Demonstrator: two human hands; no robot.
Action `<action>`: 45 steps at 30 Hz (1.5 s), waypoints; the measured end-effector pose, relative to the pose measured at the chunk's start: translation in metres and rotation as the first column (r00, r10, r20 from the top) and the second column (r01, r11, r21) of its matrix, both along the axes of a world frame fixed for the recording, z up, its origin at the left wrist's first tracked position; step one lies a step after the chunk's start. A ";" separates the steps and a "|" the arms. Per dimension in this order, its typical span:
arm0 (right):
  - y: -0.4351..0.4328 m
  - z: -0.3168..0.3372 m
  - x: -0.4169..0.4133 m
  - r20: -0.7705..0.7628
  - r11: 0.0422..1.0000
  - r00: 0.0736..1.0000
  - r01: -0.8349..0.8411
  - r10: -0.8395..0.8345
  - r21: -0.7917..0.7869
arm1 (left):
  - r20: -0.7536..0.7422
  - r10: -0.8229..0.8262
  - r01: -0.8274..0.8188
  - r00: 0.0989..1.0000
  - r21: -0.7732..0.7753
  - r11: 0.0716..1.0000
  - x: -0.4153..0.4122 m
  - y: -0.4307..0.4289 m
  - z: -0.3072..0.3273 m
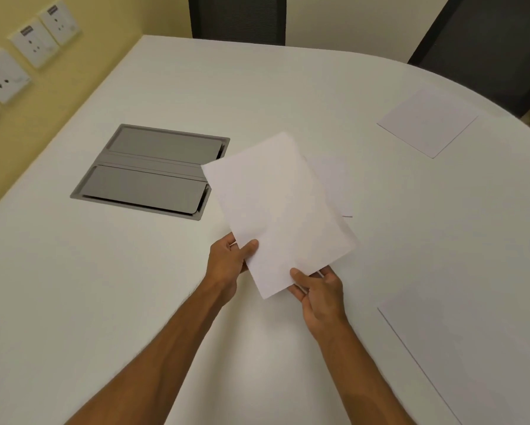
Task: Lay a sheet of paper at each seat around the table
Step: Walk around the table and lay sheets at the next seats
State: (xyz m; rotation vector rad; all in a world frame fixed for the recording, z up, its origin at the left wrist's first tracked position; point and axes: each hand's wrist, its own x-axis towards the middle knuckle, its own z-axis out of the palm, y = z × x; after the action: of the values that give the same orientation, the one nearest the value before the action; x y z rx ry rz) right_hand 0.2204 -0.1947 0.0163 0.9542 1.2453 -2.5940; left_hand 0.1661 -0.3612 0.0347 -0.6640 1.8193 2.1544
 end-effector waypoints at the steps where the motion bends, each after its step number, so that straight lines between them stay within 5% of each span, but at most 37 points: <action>1: -0.004 0.001 0.005 -0.006 1.000 1.000 -0.011 0.011 0.004 | -0.006 -0.004 0.003 1.000 -0.021 1.000 0.002 -0.007 0.002; 9: -0.022 0.014 0.020 0.002 0.995 0.998 -0.063 0.063 -0.083 | -0.012 -0.113 0.110 0.994 -0.141 0.984 0.028 -0.096 0.017; 17: -0.063 0.022 0.030 0.011 0.894 0.911 -0.406 0.411 0.190 | 0.039 -0.253 0.254 0.967 -0.259 0.932 0.061 -0.197 0.029; 25: -0.130 0.015 0.041 0.059 0.805 0.851 -0.515 0.522 0.295 | 0.111 -0.351 0.368 0.930 -0.325 0.871 0.094 -0.283 0.032; 35: -0.233 -0.013 0.065 0.179 0.757 0.812 -0.584 0.556 0.295 | 0.134 -0.047 0.095 0.990 -0.376 0.922 0.137 -0.380 0.008; 45: -0.308 -0.039 0.069 0.257 0.739 0.803 -0.595 0.538 0.315 | 0.217 0.206 -0.105 0.954 -0.402 0.910 0.187 -0.459 -0.028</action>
State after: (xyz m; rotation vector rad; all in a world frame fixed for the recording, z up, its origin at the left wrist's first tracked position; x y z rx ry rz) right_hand 0.2892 -0.5030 -0.0226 0.6474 1.7107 -1.8075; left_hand 0.3528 -0.8206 0.0067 -1.1541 2.1217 1.6989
